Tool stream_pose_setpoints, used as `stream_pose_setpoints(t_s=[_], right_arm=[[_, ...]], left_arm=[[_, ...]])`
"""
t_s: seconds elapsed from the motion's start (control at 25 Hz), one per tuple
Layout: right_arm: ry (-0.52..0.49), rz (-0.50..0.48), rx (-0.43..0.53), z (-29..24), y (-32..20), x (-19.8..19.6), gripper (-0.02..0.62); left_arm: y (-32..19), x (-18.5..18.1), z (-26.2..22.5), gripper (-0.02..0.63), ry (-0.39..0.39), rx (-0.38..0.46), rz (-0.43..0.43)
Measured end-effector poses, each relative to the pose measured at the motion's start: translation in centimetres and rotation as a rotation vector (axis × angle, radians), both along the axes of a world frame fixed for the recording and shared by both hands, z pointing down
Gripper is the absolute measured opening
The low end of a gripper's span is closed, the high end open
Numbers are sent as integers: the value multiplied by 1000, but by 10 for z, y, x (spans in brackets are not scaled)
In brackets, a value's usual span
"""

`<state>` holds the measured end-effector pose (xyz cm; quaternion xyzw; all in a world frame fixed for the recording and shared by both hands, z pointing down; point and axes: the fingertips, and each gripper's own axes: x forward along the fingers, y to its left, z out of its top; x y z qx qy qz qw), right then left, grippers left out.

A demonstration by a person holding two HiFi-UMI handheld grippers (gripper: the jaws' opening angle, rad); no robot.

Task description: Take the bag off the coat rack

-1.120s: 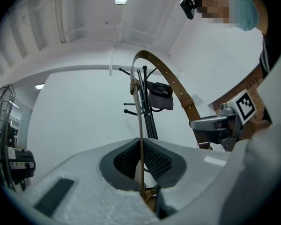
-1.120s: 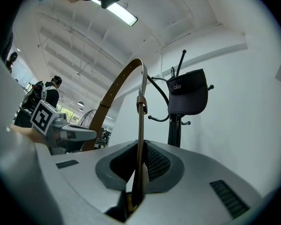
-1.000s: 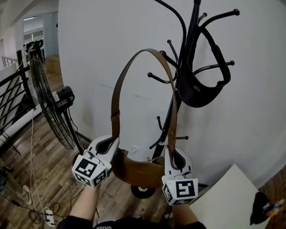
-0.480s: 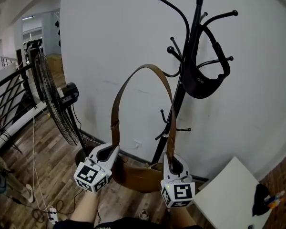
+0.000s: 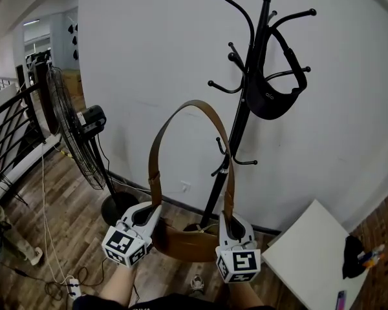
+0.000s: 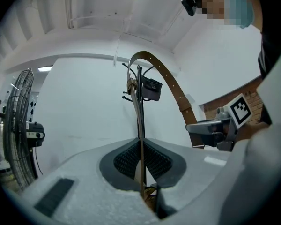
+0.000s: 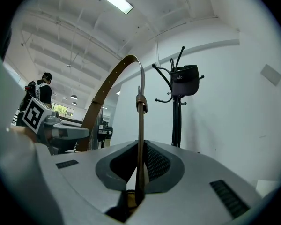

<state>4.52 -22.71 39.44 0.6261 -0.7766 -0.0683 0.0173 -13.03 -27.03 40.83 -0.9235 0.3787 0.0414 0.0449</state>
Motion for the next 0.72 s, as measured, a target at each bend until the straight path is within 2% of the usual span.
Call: stream_pose_setpoints(t_s=[0.72], right_arm=[[-49, -19, -132, 65, 57, -27, 26]], left_arm=[[65, -28, 56, 18, -21, -109, 10]])
